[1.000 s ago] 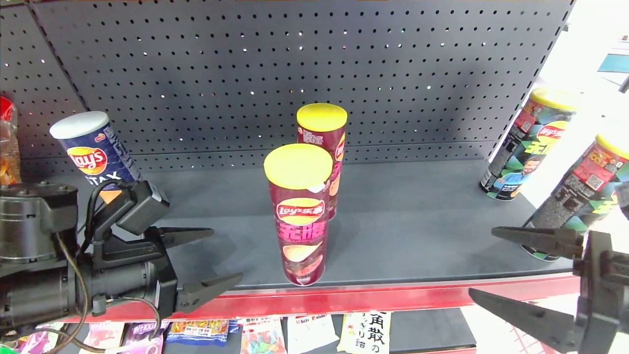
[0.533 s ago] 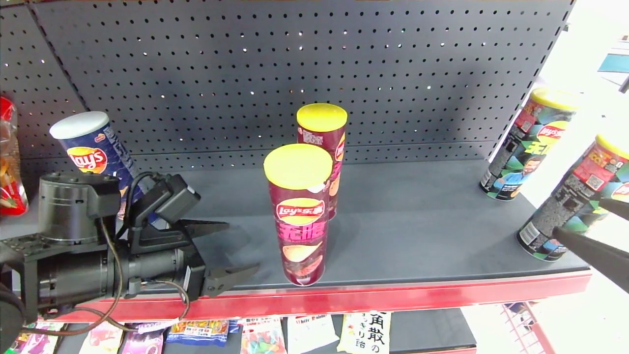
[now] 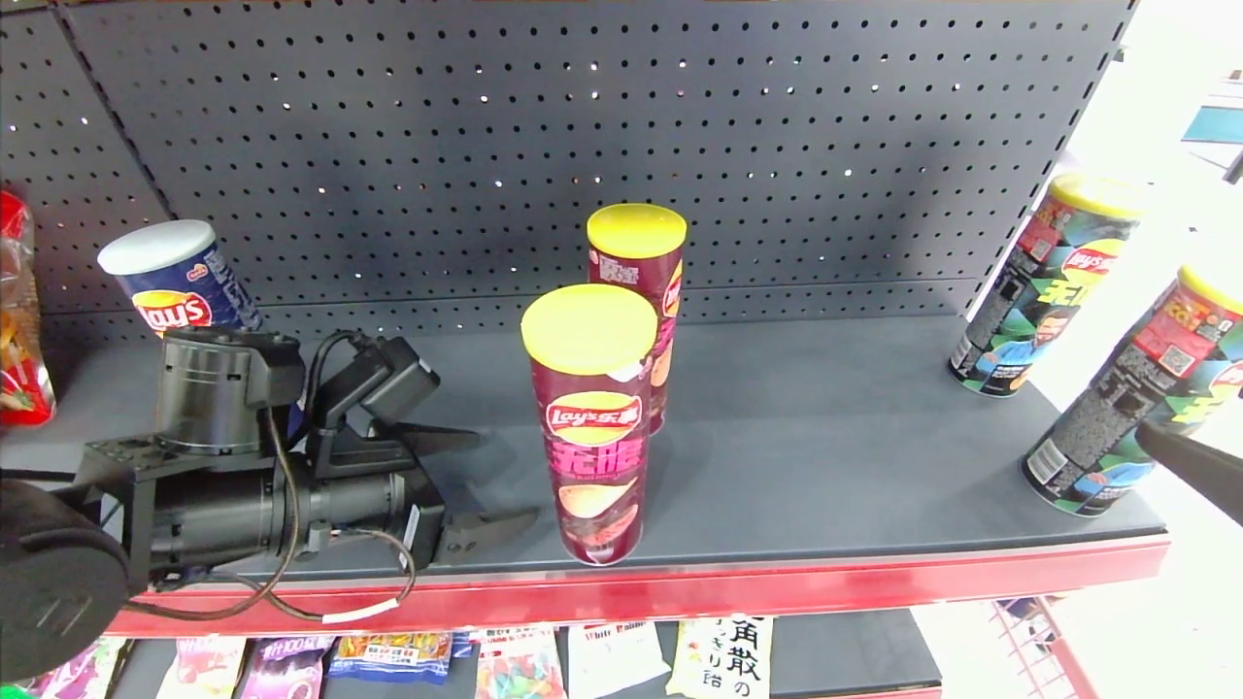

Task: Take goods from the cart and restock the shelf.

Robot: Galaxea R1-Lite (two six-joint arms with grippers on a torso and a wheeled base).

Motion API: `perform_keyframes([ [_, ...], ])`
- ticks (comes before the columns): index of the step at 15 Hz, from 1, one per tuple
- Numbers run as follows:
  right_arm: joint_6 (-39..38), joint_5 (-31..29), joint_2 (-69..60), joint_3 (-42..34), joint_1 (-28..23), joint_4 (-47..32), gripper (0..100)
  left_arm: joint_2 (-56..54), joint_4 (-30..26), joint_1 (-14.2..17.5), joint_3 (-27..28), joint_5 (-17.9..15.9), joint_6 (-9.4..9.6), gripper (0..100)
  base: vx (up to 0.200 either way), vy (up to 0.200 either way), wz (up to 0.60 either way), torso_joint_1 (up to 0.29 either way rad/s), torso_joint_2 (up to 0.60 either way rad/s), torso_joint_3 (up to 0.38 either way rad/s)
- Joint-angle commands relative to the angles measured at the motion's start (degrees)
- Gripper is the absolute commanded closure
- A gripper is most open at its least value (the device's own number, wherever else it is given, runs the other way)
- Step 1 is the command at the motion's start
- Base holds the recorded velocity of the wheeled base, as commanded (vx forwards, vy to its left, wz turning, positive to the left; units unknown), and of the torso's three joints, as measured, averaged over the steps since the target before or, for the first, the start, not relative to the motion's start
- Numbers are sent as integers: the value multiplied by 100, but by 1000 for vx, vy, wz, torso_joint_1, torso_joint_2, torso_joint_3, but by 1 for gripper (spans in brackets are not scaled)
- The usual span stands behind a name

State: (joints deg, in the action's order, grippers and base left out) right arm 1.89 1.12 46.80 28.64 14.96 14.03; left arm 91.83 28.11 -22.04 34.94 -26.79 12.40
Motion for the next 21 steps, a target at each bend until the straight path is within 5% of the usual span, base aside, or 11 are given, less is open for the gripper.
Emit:
perform_keyframes([
  [1, 4, 2, 22, 2, -2, 3, 0, 195, 10, -64, 118, -1, -1, 0, 0, 0, 0, 0, 0, 0],
  [21, 4, 20, -4, -148, 7, -6, 0, 414, 10, -169, 356, 25, -9, 0, 0, 0, 0, 0, 0, 0],
])
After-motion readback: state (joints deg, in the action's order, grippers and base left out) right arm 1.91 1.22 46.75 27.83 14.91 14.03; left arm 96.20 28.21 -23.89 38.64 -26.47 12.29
